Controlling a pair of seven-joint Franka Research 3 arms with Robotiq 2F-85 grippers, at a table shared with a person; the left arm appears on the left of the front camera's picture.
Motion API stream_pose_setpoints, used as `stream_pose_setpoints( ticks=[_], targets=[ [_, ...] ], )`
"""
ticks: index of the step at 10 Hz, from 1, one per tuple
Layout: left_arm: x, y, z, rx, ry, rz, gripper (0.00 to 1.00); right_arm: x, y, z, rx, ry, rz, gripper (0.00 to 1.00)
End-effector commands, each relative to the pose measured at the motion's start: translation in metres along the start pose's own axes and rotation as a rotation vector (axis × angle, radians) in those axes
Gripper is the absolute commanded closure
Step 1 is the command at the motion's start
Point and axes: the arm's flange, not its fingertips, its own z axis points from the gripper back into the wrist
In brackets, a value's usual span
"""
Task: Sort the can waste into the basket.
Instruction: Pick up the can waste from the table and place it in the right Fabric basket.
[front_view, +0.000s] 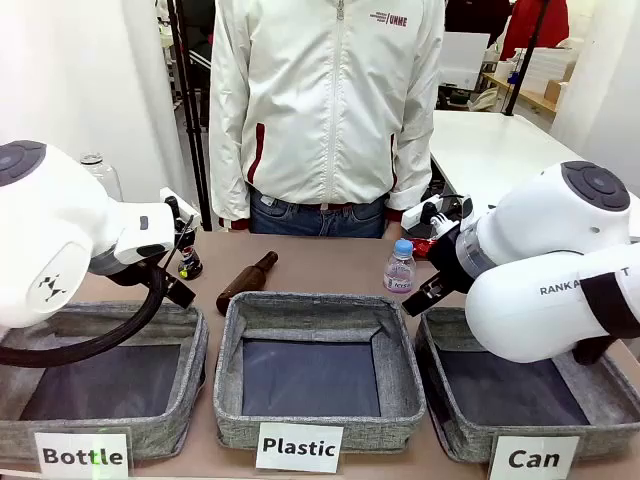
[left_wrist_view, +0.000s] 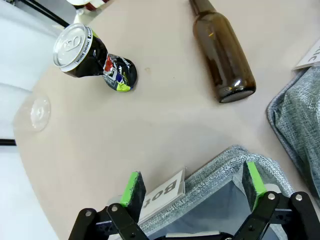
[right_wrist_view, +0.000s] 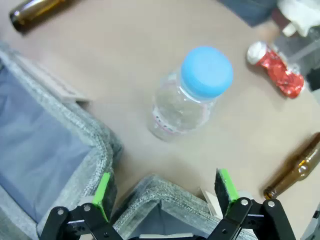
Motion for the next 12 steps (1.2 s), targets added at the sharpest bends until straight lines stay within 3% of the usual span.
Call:
stream_pose_setpoints(
  ticks=[1, 12],
  targets=[
    [0.0000, 0.0000, 0.0001, 0.000, 0.000, 0.000, 0.00, 0.0000, 0.0000, 0.0000, 0.000, 0.000, 0.000, 0.00],
    [0.0000, 0.0000, 0.0001, 0.000, 0.000, 0.000, 0.00, 0.0000, 0.0000, 0.0000, 0.000, 0.000, 0.000, 0.00]
  ],
)
